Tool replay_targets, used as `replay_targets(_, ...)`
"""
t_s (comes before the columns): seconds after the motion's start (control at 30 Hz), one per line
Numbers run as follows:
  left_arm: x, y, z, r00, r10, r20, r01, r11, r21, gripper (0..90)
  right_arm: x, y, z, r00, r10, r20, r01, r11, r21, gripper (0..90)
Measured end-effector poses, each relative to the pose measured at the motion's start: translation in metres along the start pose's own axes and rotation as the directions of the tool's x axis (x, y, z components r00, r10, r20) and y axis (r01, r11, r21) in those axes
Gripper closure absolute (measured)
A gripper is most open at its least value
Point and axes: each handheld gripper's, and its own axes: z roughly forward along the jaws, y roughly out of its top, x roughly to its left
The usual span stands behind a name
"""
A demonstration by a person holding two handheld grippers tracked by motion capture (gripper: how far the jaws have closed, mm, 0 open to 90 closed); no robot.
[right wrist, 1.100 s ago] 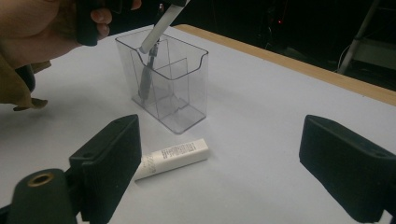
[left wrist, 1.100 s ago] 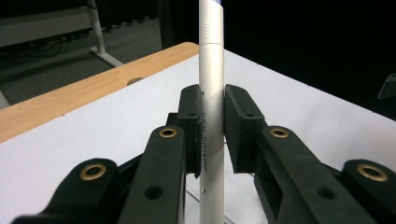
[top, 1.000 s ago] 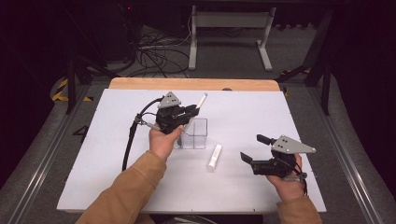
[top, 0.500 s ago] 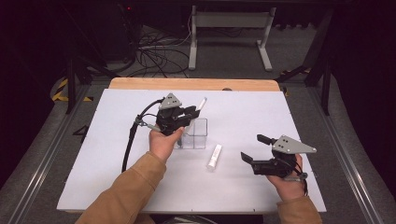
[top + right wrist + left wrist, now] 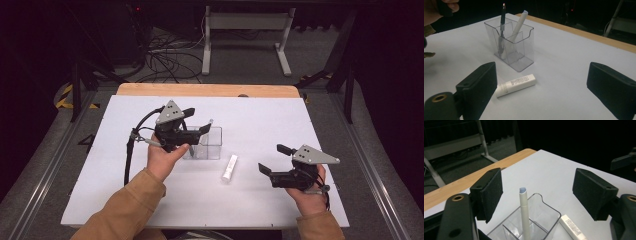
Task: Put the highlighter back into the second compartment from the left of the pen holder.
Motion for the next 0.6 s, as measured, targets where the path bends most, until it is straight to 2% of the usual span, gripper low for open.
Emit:
replay_targets(0.13, -0.002, 0.001, -0.014, 0.9997, 0.023, 0.002, -0.023, 0.9997, -0.005, 21.7, 0.000, 0.000, 0.002, 0.9992, 0.029, -0.028, -0.028, 0.999, 0.027, 9.8)
replay_targets(0.2, -0.003, 0.001, -0.020, 0.9994, 0.034, -0.001, -0.034, 0.9993, -0.014, 21.3, -0.001, 0.000, 0.003, 0.9985, 0.036, -0.040, -0.035, 0.999, 0.024, 9.0)
replay_targets(0.3, -0.004, 0.000, -0.029, 0.9992, 0.039, -0.001, -0.039, 0.9991, -0.014, 20.6, 0.000, 0.000, 0.002, 0.9994, 0.023, -0.027, -0.022, 1.000, 0.019, 5.8)
replay_targets(0.43, -0.004, -0.001, -0.037, 0.9993, 0.037, -0.012, -0.037, 0.9991, -0.019, 20.2, 0.000, 0.000, 0.002, 0.9993, 0.029, -0.022, -0.029, 0.999, 0.022, 3.7)
replay_targets(0.6, -0.003, -0.006, -0.045, 0.9995, 0.029, -0.007, -0.029, 0.9995, -0.010, 20.0, 0.001, 0.000, 0.002, 0.9992, 0.036, -0.018, -0.036, 0.999, 0.028, 0.0)
